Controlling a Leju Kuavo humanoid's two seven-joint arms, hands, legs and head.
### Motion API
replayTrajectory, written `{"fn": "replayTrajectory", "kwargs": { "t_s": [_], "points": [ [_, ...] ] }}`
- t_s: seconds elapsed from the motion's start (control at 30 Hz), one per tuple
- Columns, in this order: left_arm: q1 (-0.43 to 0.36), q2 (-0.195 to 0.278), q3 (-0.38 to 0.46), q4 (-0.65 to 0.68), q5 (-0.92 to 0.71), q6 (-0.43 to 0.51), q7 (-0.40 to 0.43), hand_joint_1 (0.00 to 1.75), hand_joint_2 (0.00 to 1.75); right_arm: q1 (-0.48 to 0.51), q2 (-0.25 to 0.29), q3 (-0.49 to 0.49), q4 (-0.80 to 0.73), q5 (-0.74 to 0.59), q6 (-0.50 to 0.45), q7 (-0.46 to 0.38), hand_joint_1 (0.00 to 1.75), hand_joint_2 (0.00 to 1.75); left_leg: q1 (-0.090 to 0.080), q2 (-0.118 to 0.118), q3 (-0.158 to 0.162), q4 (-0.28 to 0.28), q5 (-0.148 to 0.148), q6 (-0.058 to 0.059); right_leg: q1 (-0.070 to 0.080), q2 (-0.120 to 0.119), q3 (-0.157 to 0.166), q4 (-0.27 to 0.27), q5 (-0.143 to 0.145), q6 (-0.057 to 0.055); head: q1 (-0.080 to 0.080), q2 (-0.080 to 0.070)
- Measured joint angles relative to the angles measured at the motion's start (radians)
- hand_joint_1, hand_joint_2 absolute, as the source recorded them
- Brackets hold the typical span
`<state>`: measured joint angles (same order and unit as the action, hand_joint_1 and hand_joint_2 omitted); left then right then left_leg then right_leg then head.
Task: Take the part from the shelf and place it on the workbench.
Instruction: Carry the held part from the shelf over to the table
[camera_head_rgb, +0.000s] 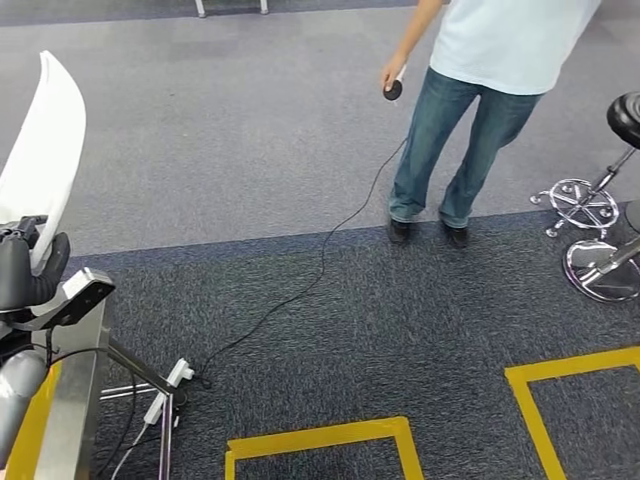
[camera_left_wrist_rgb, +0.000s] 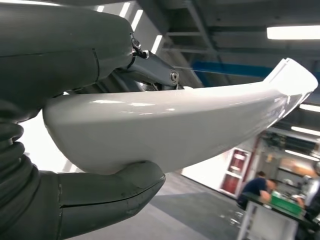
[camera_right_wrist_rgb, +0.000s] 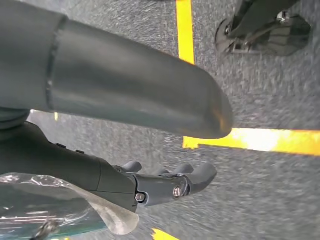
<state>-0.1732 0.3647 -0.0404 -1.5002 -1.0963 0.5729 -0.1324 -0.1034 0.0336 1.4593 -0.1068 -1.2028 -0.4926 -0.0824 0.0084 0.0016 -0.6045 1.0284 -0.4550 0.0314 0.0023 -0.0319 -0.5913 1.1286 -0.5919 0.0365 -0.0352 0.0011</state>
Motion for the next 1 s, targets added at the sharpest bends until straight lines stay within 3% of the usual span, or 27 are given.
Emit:
{"fn": "replayTrajectory", "kwargs": {
  "t_s": [0.07, 0.1, 0.13, 0.2, 0.23, 0.3, 0.33, 0.37, 0.4, 0.43, 0.47, 0.53, 0.6, 0.63, 0.7, 0.73, 0.8, 0.83, 0.9, 0.93, 1.0],
  "points": [
    [-0.005, -0.003, -0.003, 0.002, 0.001, -0.002, 0.000, 1.75, 1.75, 0.003, 0.000, 0.002, 0.000, 0.000, 0.000, 0.000, 0.00, 0.00, 0.000, -0.024, -0.001, 0.000, 0.000, 0.003, -0.002, 0.025, -0.072, 0.136, -0.049, 0.001, 0.001, 0.000],
    [-0.006, -0.004, -0.004, 0.003, 0.001, -0.002, 0.000, 1.75, 1.75, 0.004, 0.000, 0.004, 0.000, -0.001, 0.000, 0.000, 0.00, 0.00, 0.000, -0.038, -0.001, 0.000, 0.000, 0.003, -0.002, 0.028, -0.095, 0.169, -0.049, 0.000, 0.001, 0.000],
    [-0.006, -0.005, -0.006, 0.004, 0.001, -0.003, 0.000, 1.75, 1.75, 0.004, 0.000, 0.005, 0.000, -0.001, 0.000, 0.000, 0.00, 0.00, -0.001, -0.052, 0.000, 0.000, 0.000, 0.003, -0.002, 0.031, -0.099, 0.164, -0.029, -0.002, 0.001, 0.000],
    [-0.008, -0.006, -0.009, 0.006, 0.001, -0.003, 0.000, 1.75, 1.75, 0.004, 0.000, 0.006, 0.000, -0.002, -0.001, 0.000, 0.00, 0.00, 0.000, -0.082, 0.002, 0.001, 0.001, 0.002, -0.003, 0.053, -0.055, 0.047, 0.051, -0.010, 0.001, 0.000],
    [-0.012, -0.006, -0.010, 0.008, 0.001, -0.004, 0.000, 1.75, 1.75, 0.004, 0.000, 0.006, 0.000, -0.003, -0.002, -0.002, 0.00, 0.00, 0.000, -0.095, 0.001, 0.001, 0.001, 0.000, -0.006, 0.079, -0.025, -0.022, 0.083, -0.014, 0.001, 0.000],
    [-0.024, -0.008, -0.013, 0.011, 0.001, -0.006, -0.001, 1.75, 1.75, 0.004, -0.001, 0.007, 0.000, -0.006, -0.003, -0.006, 0.00, 0.00, 0.003, -0.121, -0.006, 0.003, 0.005, -0.010, -0.010, 0.118, 0.014, -0.106, 0.106, -0.016, 0.001, 0.000],
    [-0.029, -0.008, -0.015, 0.014, 0.001, -0.008, -0.002, 1.75, 1.75, 0.003, -0.001, 0.007, 0.000, -0.008, -0.003, -0.008, 0.00, 0.00, 0.006, -0.134, -0.011, 0.002, 0.009, -0.017, -0.010, 0.122, 0.021, -0.115, 0.102, -0.017, 0.000, 0.000],
    [-0.035, -0.009, -0.018, 0.017, 0.001, -0.009, -0.003, 1.75, 1.75, 0.002, -0.001, 0.007, 0.000, -0.008, -0.003, -0.010, 0.00, 0.00, 0.009, -0.148, -0.014, -0.001, 0.014, -0.025, -0.010, 0.110, 0.025, -0.120, 0.103, -0.017, 0.000, 0.000],
    [-0.039, -0.009, -0.021, 0.020, 0.001, -0.010, -0.004, 1.75, 1.75, 0.001, 0.000, 0.008, 0.000, -0.008, -0.003, -0.012, 0.00, 0.00, 0.009, -0.146, -0.016, -0.001, 0.014, -0.031, -0.010, 0.097, 0.028, -0.124, 0.106, -0.022, 0.000, 0.000],
    [-0.047, -0.009, -0.024, 0.025, 0.001, -0.010, -0.005, 1.75, 1.75, 0.000, 0.000, 0.008, -0.001, -0.008, -0.003, -0.015, 0.00, 0.00, 0.007, -0.126, -0.022, 0.009, 0.006, -0.036, -0.011, 0.082, 0.031, -0.129, 0.109, -0.027, -0.003, 0.000],
    [-0.059, -0.011, -0.028, 0.031, 0.001, -0.011, -0.007, 1.75, 1.75, 0.000, 0.000, 0.008, -0.001, -0.007, -0.005, -0.020, 0.00, 0.00, 0.004, -0.095, -0.035, 0.036, -0.013, -0.040, -0.012, 0.066, 0.034, -0.135, 0.111, -0.032, -0.006, 0.000],
    [-0.086, -0.015, -0.038, 0.044, 0.001, -0.012, -0.010, 1.75, 1.75, 0.001, -0.002, 0.009, -0.001, -0.007, -0.013, -0.031, 0.00, 0.00, 0.003, -0.030, -0.084, 0.147, -0.073, -0.045, -0.010, 0.034, 0.036, -0.138, 0.111, -0.039, -0.011, 0.000],
    [-0.100, -0.021, -0.050, 0.058, 0.001, -0.011, -0.011, 1.75, 1.75, 0.001, -0.005, 0.009, -0.001, -0.010, -0.032, -0.052, 0.00, 0.00, 0.005, -0.014, -0.128, 0.252, -0.110, -0.049, -0.007, 0.004, 0.036, -0.138, 0.109, -0.042, -0.011, 0.000],
    [-0.103, -0.024, -0.054, 0.063, 0.001, -0.010, -0.012, 1.75, 1.75, 0.001, -0.006, 0.009, -0.001, -0.014, -0.051, -0.071, 0.00, 0.00, 0.006, -0.011, -0.129, 0.262, -0.104, -0.050, -0.006, -0.011, 0.037, -0.138, 0.108, -0.042, -0.011, 0.000],
    [-0.111, -0.029, -0.061, 0.070, 0.001, -0.007, -0.012, 1.75, 1.75, -0.002, -0.007, 0.009, -0.001, -0.025, -0.102, -0.119, 0.00, 0.00, 0.005, 0.008, -0.076, 0.168, -0.046, -0.047, -0.004, -0.037, 0.040, -0.137, 0.105, -0.040, -0.011, 0.000],
    [-0.117, -0.031, -0.064, 0.072, 0.000, -0.006, -0.011, 1.75, 1.75, -0.005, -0.008, 0.008, -0.001, -0.031, -0.125, -0.142, 0.00, 0.00, 0.000, 0.037, -0.040, 0.102, -0.021, -0.043, -0.002, -0.048, 0.042, -0.136, 0.103, -0.038, -0.011, 0.000],
    [-0.129, -0.035, -0.071, 0.073, -0.002, -0.005, -0.008, 1.75, 1.75, -0.010, -0.009, 0.006, 0.000, -0.047, -0.156, -0.185, 0.00, 0.00, -0.011, 0.086, 0.005, 0.008, 0.000, -0.030, 0.005, -0.071, 0.044, -0.132, 0.097, -0.030, -0.010, 0.000],
    [-0.132, -0.037, -0.074, 0.074, -0.003, -0.005, -0.006, 1.75, 1.75, -0.011, -0.010, 0.004, 0.000, -0.055, -0.164, -0.206, 0.00, 0.00, -0.016, 0.094, 0.007, -0.003, -0.004, -0.025, 0.009, -0.083, 0.044, -0.131, 0.095, -0.026, -0.009, 0.000],
    [-0.133, -0.040, -0.079, 0.075, -0.003, -0.005, -0.003, 1.75, 1.75, -0.016, -0.011, -0.001, 0.000, -0.068, -0.166, -0.253, 0.00, 0.00, -0.016, 0.070, 0.003, -0.008, 0.000, -0.016, 0.011, -0.108, 0.045, -0.131, 0.090, -0.019, -0.007, 0.000],
    [-0.134, -0.041, -0.080, 0.076, -0.003, -0.004, -0.003, 1.75, 1.75, -0.021, -0.012, -0.004, 0.000, -0.072, -0.162, -0.277, 0.00, 0.00, -0.013, 0.057, 0.003, -0.011, 0.002, -0.011, 0.009, -0.098, 0.042, -0.123, 0.081, -0.014, -0.006, 0.000],
    [-0.141, -0.045, -0.083, 0.077, -0.003, -0.005, -0.002, 1.75, 1.75, -0.030, -0.012, -0.011, 0.000, -0.075, -0.151, -0.318, 0.00, 0.00, -0.006, 0.032, 0.003, -0.015, 0.008, 0.000, 0.004, -0.040, 0.009, -0.053, 0.038, -0.003, -0.002, 0.000]
  ]
}}
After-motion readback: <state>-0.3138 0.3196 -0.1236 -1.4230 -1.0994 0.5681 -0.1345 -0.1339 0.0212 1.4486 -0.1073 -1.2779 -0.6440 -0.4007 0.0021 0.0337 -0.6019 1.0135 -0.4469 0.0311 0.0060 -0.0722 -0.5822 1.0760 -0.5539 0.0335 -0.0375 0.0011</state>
